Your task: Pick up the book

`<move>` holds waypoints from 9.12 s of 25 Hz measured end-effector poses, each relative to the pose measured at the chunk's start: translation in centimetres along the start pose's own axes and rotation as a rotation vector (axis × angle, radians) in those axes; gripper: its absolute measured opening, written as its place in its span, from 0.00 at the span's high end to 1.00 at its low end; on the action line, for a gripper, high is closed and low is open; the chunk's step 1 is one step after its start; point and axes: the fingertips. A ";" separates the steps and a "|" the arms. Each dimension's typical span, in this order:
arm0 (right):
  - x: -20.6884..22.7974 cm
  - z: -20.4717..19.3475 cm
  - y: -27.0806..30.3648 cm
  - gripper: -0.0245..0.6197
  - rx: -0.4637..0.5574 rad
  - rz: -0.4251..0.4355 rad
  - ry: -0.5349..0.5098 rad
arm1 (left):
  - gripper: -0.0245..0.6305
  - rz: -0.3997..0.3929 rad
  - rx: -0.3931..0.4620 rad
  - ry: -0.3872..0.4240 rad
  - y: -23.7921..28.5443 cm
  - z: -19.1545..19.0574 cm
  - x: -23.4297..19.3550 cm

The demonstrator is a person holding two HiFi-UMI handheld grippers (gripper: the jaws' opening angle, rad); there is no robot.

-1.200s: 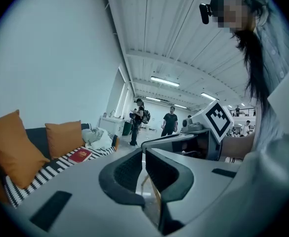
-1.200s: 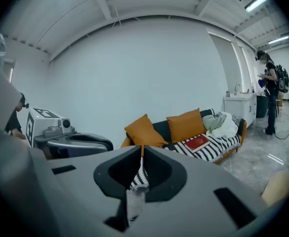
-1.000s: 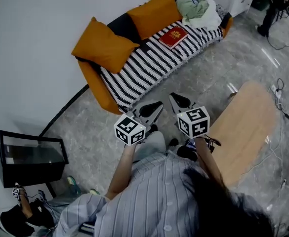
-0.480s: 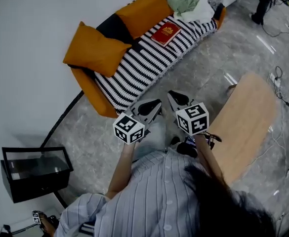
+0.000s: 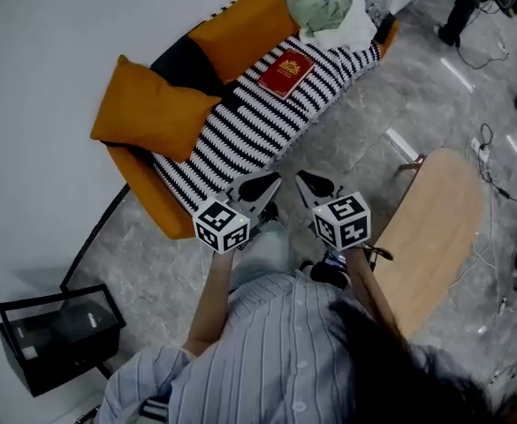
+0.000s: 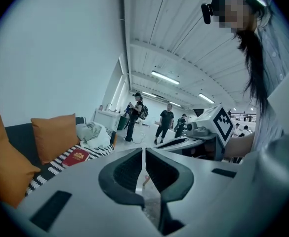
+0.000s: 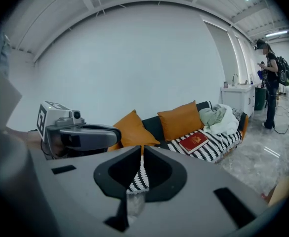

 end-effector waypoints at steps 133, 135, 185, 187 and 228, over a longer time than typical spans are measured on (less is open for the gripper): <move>49.4 -18.0 52.2 0.67 -0.466 -0.140 0.799 | 0.59 0.015 -0.835 -0.264 38.3 -10.5 -69.4; 49.6 -18.3 52.6 0.66 -0.460 -0.145 0.830 | 0.57 0.011 -0.840 -0.280 38.8 -11.1 -70.2; 57.9 -33.7 63.1 0.77 -0.284 -0.466 0.726 | 0.49 -0.392 -0.659 -0.351 54.3 -28.7 -80.2; 57.8 -33.3 63.0 0.77 -0.286 -0.465 0.707 | 0.49 -0.387 -0.640 -0.349 54.0 -28.5 -79.9; 41.7 -9.6 53.2 0.77 -0.173 -0.495 0.320 | 0.49 -0.394 -0.339 -0.335 34.9 -10.3 -68.5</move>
Point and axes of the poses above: the fingertips, and each gripper's own axes: y forward along the fingers, x to its right, z out of its top, and after that the axes turned 10 degrees about -y, right-handed
